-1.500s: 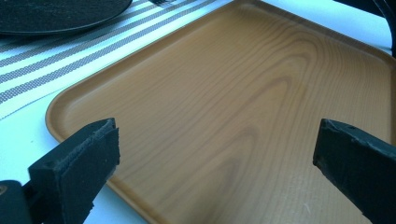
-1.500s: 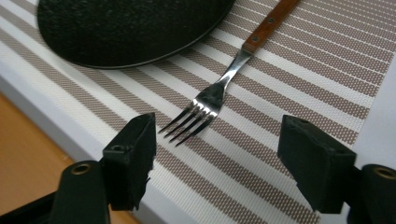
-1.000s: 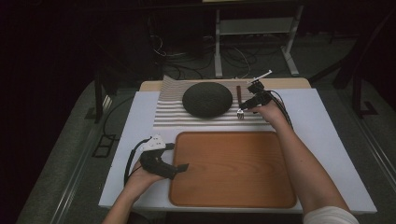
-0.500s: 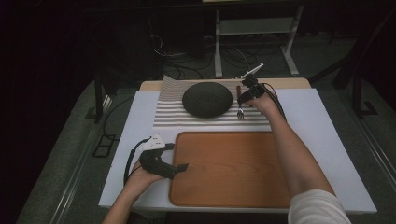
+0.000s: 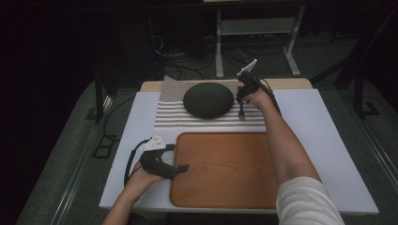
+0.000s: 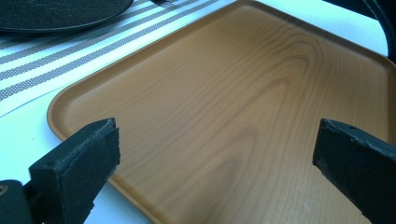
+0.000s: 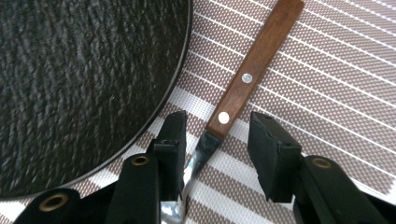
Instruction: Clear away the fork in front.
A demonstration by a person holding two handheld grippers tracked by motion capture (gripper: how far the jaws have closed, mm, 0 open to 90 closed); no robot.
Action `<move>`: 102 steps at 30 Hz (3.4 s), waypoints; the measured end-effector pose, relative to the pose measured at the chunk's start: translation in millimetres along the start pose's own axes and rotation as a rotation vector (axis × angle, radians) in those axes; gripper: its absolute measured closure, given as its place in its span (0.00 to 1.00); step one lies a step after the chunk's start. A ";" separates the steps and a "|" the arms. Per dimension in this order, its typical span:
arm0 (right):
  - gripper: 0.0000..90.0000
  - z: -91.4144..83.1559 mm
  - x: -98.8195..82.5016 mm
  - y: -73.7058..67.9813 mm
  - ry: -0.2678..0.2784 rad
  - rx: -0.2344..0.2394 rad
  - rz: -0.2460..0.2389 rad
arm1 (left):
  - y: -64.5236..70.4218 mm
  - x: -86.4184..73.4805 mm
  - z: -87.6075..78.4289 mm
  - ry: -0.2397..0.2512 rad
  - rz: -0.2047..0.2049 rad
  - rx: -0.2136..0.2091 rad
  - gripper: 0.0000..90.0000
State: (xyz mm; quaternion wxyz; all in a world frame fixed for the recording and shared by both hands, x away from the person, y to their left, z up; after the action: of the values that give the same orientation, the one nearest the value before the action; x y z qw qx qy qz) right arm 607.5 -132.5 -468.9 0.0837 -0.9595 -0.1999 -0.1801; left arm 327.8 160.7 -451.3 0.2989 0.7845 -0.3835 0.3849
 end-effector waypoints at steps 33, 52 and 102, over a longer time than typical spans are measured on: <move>0.86 14.1 1.9 4.5 -0.069 -0.060 -0.003 | -1.4 0.0 -1.0 0.003 -0.003 -0.002 0.01; 0.86 -13.7 -19.8 19.1 0.006 0.046 0.020 | -3.8 -0.3 0.0 0.001 -0.010 0.004 0.01; 0.85 -141.7 -136.9 -32.0 0.449 0.323 -0.183 | -7.6 -0.3 -0.7 0.028 -0.002 0.055 0.01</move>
State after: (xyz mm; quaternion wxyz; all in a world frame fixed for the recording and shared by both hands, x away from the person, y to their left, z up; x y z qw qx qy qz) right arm 433.0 -184.8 -387.5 0.2608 -0.8478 -0.2882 -0.3607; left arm 333.7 165.4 -452.5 0.2827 0.7873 -0.3677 0.4061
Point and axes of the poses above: each handheld gripper's, and its own axes: z roughly forward along the jaws, x roughly out of its top, y roughly to its right, the point moved 6 cm from there along z, roughly forward along the jaws
